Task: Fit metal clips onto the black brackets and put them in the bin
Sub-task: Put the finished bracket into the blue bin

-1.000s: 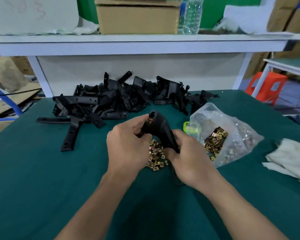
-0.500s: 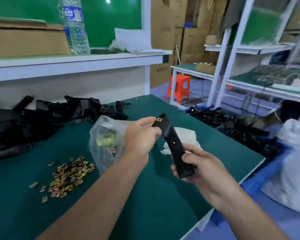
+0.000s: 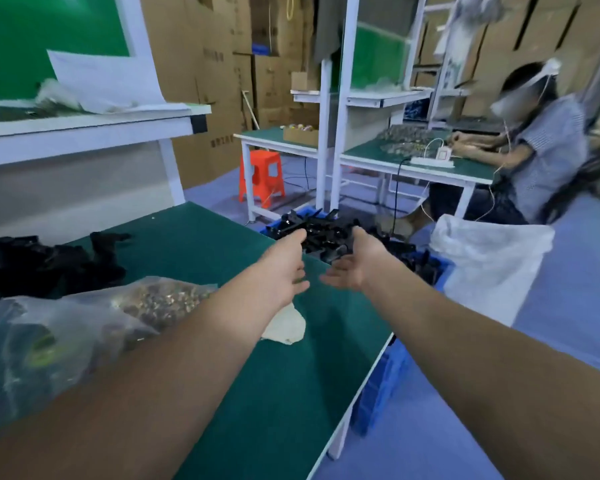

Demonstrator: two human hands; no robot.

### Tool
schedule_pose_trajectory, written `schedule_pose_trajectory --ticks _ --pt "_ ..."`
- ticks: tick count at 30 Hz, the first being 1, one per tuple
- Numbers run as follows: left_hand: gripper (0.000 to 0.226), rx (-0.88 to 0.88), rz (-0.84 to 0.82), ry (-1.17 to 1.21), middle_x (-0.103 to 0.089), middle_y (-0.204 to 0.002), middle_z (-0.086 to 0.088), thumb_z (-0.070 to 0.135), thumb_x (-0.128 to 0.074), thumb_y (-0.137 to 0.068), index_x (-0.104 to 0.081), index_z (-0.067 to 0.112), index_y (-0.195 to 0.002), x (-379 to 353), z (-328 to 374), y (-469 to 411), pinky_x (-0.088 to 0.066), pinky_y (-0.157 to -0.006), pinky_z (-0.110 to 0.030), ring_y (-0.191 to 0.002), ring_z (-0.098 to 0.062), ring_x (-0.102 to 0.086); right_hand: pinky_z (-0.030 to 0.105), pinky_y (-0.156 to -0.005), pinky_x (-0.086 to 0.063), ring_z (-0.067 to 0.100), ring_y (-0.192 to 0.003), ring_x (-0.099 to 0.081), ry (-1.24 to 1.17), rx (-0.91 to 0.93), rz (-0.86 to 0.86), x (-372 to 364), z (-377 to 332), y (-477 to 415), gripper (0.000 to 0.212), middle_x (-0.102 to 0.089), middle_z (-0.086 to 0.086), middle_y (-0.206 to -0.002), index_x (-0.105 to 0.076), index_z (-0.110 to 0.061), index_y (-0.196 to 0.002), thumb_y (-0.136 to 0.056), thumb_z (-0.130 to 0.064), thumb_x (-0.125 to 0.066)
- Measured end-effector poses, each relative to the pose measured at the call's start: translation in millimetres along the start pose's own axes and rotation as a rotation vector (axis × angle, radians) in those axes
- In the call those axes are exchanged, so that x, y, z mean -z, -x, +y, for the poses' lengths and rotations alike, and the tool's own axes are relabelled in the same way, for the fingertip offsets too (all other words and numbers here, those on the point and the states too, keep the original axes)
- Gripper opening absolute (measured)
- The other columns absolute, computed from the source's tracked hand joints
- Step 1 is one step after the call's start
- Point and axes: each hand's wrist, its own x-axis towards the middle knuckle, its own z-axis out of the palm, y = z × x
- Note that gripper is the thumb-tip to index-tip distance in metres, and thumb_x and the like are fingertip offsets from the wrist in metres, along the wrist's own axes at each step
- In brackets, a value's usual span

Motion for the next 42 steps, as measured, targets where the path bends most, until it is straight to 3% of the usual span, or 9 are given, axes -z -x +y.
schedule_pose_trajectory --ticks 4,10,14,22,25,30,36,39,42 --pt "0.012 -0.255 0.080 -0.165 -0.059 -0.066 0.002 0.014 -0.064 -0.086 -0.063 0.020 -0.075 25.9 12.1 10.8 -0.040 -0.046 -0.016 -0.056 -0.019 -0.053 0.033 -0.069 -0.042 0.021 -0.078 -0.056 0.436 0.150 -0.201 -60.7 61.3 4.7 0.020 -0.058 0.008 -0.090 -0.062 -0.012 -0.102 -0.096 -0.022 -0.046" --pt "0.023 -0.581 0.343 -0.531 -0.075 -0.077 0.020 0.015 -0.062 -0.083 -0.080 0.027 -0.075 121.2 39.0 39.6 -0.049 -0.067 -0.011 -0.077 0.001 -0.068 0.023 -0.064 -0.047 0.011 -0.068 -0.054 0.608 0.384 -0.341 -154.7 104.4 36.3 0.018 -0.058 -0.001 -0.075 -0.057 -0.019 -0.081 -0.096 -0.011 -0.052" --pt "0.018 -0.717 0.538 -0.626 -0.074 -0.076 0.018 0.019 -0.065 -0.087 -0.081 0.021 -0.079 211.9 45.2 69.9 -0.046 -0.062 -0.005 -0.076 0.006 -0.066 0.048 -0.067 -0.056 0.025 -0.069 -0.058 0.745 0.475 -0.526 -206.7 125.6 80.2 0.034 -0.069 0.016 -0.070 -0.073 -0.004 -0.083 -0.063 -0.018 -0.050" --pt "0.025 -0.336 0.873 -0.785 -0.069 -0.084 0.018 0.020 -0.063 -0.095 -0.073 0.037 -0.079 394.0 -18.1 150.3 -0.051 -0.058 -0.020 -0.071 -0.005 -0.066 0.040 -0.079 -0.059 0.033 -0.093 -0.069 1.479 0.798 -0.833 -309.9 189.3 133.6 0.022 -0.075 0.011 -0.101 -0.077 -0.003 -0.101 -0.089 -0.005 -0.060" --pt "0.013 -0.100 0.825 -0.874 -0.074 -0.098 0.008 0.025 -0.066 -0.093 -0.074 0.035 -0.096 432.8 -59.8 172.0 -0.060 -0.077 -0.032 -0.087 -0.016 -0.071 0.033 -0.048 -0.045 0.024 -0.058 -0.056 1.809 0.968 -0.770 -337.1 226.1 147.1 0.014 -0.060 0.007 -0.074 -0.064 -0.008 -0.078 -0.090 -0.002 -0.060" --pt "0.053 0.029 0.581 -0.963 -0.059 -0.139 0.004 0.050 -0.064 -0.090 -0.057 0.033 -0.140 453.5 -127.8 174.6 -0.046 -0.102 -0.032 -0.123 -0.019 -0.057 0.045 -0.098 -0.051 0.032 -0.127 -0.049 1.844 1.004 -0.930 -376.6 299.1 146.0 0.057 -0.047 0.010 -0.147 -0.037 -0.015 -0.151 -0.097 -0.011 -0.054" --pt "0.055 -0.230 0.814 -1.061 -0.048 -0.148 0.011 0.055 -0.051 -0.094 -0.048 0.039 -0.146 452.3 -167.4 161.8 -0.032 -0.115 -0.038 -0.137 -0.015 -0.042 0.042 -0.108 -0.042 0.031 -0.148 -0.022 1.659 1.040 -0.984 -418.0 371.9 136.6 0.073 -0.019 0.005 -0.163 -0.017 -0.022 -0.159 -0.101 -0.022 -0.060" --pt "0.044 -0.308 0.889 -1.069 -0.054 -0.141 0.014 0.050 -0.048 -0.095 -0.056 0.039 -0.137 452.8 -173.2 157.6 -0.033 -0.109 -0.034 -0.130 -0.011 -0.045 0.045 -0.109 -0.041 0.030 -0.142 -0.030 1.641 1.031 -1.000 -440.6 391.6 132.8 0.070 -0.030 0.007 -0.157 -0.019 -0.022 -0.158 -0.101 -0.029 -0.060" --pt "0.025 -0.392 0.917 -1.043 -0.062 -0.126 0.017 0.040 -0.051 -0.097 -0.064 0.035 -0.118 451.1 -174.0 157.0 -0.037 -0.104 -0.030 -0.119 -0.007 -0.049 0.046 -0.107 -0.038 0.026 -0.100 -0.047 1.555 1.075 -0.939 -454.9 410.0 131.4 0.055 -0.061 0.003 -0.099 -0.040 -0.018 -0.143 -0.099 -0.045 -0.060"
